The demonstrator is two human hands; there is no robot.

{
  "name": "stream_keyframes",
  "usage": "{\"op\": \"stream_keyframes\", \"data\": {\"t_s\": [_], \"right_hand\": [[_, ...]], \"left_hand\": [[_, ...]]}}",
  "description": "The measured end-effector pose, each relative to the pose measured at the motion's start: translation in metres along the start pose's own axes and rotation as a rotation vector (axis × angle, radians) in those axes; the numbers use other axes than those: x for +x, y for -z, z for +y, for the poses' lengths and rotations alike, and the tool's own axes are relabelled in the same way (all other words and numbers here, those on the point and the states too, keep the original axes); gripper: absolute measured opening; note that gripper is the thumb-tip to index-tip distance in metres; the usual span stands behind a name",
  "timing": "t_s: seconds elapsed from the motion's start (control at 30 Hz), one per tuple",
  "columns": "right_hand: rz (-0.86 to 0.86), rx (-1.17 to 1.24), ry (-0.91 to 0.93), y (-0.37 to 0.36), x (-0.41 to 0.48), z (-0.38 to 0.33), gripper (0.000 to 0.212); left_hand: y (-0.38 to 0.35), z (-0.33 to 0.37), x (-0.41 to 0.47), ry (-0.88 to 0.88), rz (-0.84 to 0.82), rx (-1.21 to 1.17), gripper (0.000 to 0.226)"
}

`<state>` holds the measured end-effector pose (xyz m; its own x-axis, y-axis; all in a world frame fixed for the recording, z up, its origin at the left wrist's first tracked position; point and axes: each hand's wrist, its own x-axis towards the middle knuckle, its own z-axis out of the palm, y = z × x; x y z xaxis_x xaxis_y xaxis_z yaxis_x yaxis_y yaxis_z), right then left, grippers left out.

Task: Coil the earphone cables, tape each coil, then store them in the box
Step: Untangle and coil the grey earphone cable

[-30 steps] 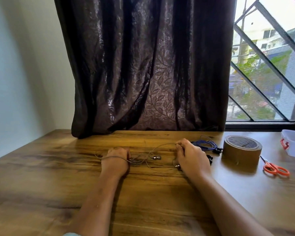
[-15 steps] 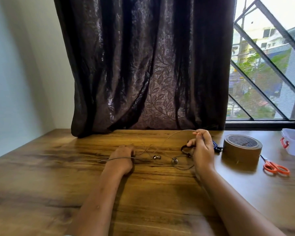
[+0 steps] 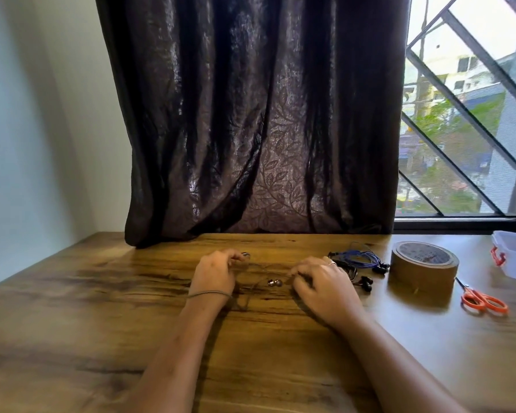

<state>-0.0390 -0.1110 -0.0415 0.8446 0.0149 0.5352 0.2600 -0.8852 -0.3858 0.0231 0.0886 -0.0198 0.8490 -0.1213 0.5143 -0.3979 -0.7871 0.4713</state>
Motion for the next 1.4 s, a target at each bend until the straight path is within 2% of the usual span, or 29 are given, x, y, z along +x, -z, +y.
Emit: {"op": "stream_keyframes", "data": {"t_s": [0.2,0.3,0.4,0.5,0.6,0.67,0.77,0.83,0.93,1.0,1.1,1.2,1.27,1.33,1.4], "right_hand": [[0.027,0.09,-0.065,0.003,0.001,0.001,0.036],[0.147,0.093,-0.027,0.003,0.002,-0.004,0.037],[0.214,0.082,0.035,0.003,0.001,-0.007,0.021],[0.151,0.269,0.067,0.004,0.002,-0.012,0.04],[0.087,0.31,0.081,-0.001,0.001,-0.013,0.019],[0.102,0.37,0.026,-0.002,0.001,-0.011,0.011],[0.157,0.489,-0.101,0.002,0.002,-0.011,0.027],[0.188,0.584,-0.187,0.003,0.005,-0.01,0.028],[0.232,0.969,-0.295,0.008,0.011,-0.011,0.025],[0.246,1.228,-0.342,0.015,0.014,-0.013,0.026],[0.201,1.417,-0.397,0.02,0.013,-0.015,0.031],[0.073,1.471,-0.43,0.019,0.01,-0.014,0.031],[-0.047,1.501,-0.42,0.018,0.008,-0.014,0.03],[-0.166,1.549,-0.4,0.018,0.008,-0.016,0.028],[-0.258,1.562,-0.378,0.018,0.008,-0.017,0.025]], "left_hand": [[0.0,0.013,-0.006,-0.235,0.12,-0.174,0.027],[-0.001,0.015,-0.006,-0.301,0.116,-0.208,0.022],[-0.002,0.019,-0.007,-0.353,0.076,-0.199,0.017],[-0.007,0.027,-0.009,-0.453,-0.01,-0.166,0.015],[-0.008,0.039,-0.015,-0.581,-0.007,-0.049,0.023],[-0.004,0.044,-0.015,-0.623,0.066,-0.03,0.023],[0.0,0.049,-0.017,-0.738,0.216,0.019,0.023],[0.0,0.058,-0.022,-0.846,0.29,0.019,0.023],[-0.003,0.066,-0.026,-0.962,0.258,0.016,0.034],[-0.01,0.059,-0.022,-0.947,0.175,0.14,0.022],[-0.017,0.042,-0.017,-0.755,0.137,0.221,0.013],[-0.013,0.034,-0.013,-0.594,0.22,0.088,0.024],[-0.008,0.035,-0.012,-0.578,0.222,0.006,0.04],[-0.004,0.044,-0.017,-0.586,0.084,-0.069,0.057],[-0.005,0.053,-0.024,-0.517,-0.111,-0.181,0.052]]}}
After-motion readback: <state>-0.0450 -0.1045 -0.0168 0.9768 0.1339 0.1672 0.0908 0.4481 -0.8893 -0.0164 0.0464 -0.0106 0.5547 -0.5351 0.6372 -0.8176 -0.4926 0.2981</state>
